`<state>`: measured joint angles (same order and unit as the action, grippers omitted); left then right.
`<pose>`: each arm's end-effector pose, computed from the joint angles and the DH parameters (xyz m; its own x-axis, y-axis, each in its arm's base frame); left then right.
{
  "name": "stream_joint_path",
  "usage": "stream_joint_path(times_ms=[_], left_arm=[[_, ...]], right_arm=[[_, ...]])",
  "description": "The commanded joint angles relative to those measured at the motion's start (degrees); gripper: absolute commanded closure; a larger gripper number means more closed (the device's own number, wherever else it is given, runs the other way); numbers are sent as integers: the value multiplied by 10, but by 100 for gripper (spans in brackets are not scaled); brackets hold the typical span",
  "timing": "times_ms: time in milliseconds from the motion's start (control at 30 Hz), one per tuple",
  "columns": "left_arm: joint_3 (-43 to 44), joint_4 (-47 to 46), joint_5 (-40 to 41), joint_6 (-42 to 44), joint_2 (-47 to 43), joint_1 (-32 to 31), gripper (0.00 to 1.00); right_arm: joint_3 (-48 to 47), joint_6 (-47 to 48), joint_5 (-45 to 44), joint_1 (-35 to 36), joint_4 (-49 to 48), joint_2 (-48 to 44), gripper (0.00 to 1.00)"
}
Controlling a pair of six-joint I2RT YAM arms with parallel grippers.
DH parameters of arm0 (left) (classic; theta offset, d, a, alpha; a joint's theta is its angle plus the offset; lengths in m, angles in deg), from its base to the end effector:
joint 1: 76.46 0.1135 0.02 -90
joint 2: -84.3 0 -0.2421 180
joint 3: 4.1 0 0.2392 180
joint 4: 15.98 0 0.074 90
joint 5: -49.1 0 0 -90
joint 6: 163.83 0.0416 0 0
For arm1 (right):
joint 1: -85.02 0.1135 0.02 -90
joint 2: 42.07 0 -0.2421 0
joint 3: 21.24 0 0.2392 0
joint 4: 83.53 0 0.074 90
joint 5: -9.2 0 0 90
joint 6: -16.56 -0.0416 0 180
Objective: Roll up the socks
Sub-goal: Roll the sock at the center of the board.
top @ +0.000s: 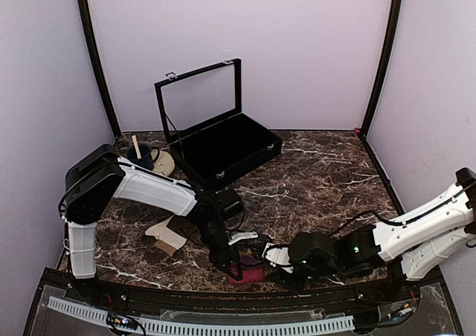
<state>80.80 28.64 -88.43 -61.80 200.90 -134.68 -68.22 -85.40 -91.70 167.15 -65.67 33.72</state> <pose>0.1614 -0.3188 0.1051 -0.3617 0.8510 -0.3807 0.7579 0.0306 -0.6517 0.0419 0.2456 0.1494 -0.2953 -0.6504 -0.6998 -0.9136 0.4066 0.0076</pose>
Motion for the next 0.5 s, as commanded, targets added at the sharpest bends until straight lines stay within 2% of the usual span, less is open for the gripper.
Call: stream_joint_path(times_ms=[0, 467], left_arm=[[-13, 45, 37, -7, 34, -2, 100], [-9, 54, 35, -3, 38, -2, 100]], right_arm=[[-37, 46, -20, 24, -7, 28, 66], [-82, 114, -12, 36, -9, 96, 59]])
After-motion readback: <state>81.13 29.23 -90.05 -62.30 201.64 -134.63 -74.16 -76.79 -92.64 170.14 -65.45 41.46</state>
